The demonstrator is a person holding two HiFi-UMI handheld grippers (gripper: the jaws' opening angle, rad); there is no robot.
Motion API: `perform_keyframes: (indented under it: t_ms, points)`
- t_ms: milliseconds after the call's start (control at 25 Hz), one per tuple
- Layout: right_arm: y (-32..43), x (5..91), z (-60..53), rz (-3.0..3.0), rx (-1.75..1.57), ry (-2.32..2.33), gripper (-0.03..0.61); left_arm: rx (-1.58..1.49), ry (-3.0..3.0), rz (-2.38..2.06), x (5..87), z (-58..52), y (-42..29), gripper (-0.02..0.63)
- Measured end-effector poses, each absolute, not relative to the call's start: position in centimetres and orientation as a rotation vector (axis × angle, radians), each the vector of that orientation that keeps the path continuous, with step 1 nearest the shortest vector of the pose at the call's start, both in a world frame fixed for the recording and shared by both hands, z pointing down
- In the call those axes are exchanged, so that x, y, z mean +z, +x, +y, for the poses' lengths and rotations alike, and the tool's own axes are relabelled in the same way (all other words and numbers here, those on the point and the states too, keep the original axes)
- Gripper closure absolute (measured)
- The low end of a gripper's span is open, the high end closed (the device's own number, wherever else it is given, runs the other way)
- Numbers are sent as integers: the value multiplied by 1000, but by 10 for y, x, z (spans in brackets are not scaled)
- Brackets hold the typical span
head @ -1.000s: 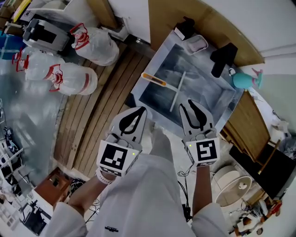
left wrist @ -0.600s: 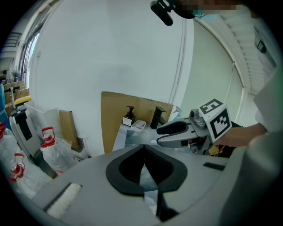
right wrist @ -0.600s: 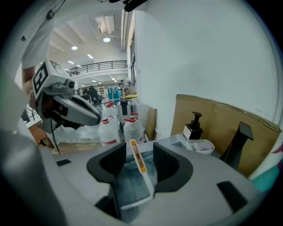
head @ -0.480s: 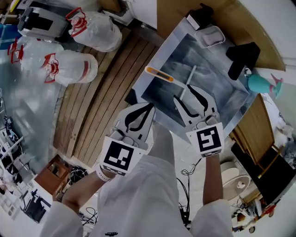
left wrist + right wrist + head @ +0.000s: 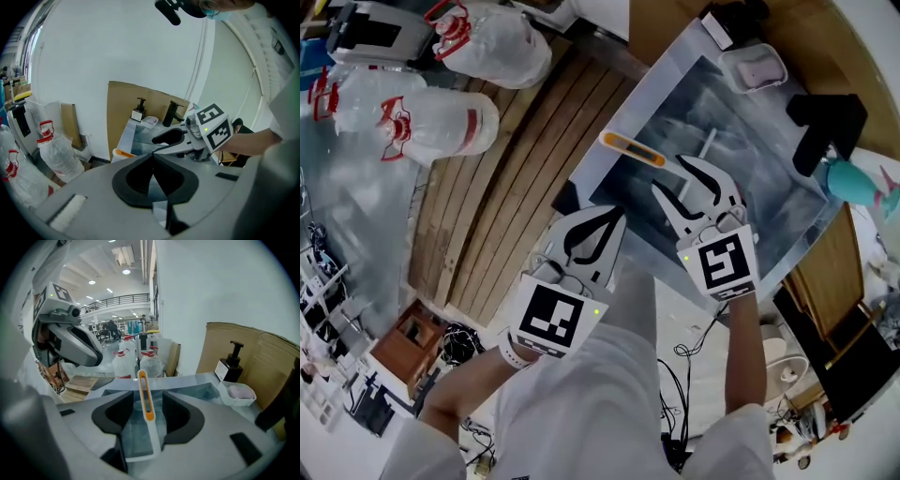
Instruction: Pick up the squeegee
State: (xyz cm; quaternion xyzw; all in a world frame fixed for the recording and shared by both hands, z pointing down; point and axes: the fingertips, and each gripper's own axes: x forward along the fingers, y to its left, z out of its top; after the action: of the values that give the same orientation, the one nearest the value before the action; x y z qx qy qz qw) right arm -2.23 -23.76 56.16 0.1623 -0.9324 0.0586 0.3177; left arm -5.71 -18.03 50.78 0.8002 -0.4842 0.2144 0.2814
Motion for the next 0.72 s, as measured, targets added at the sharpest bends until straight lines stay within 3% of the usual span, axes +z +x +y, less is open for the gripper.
perform_keyframes:
  t_ms: [160, 720]
  points:
    - [-25, 584, -239, -2448, 140, 359, 426, 591, 2124, -1282, 526, -180, -56, 608]
    - [-36, 636, -243, -2358, 75, 210, 431, 586, 2086, -1285, 551, -184, -56, 609]
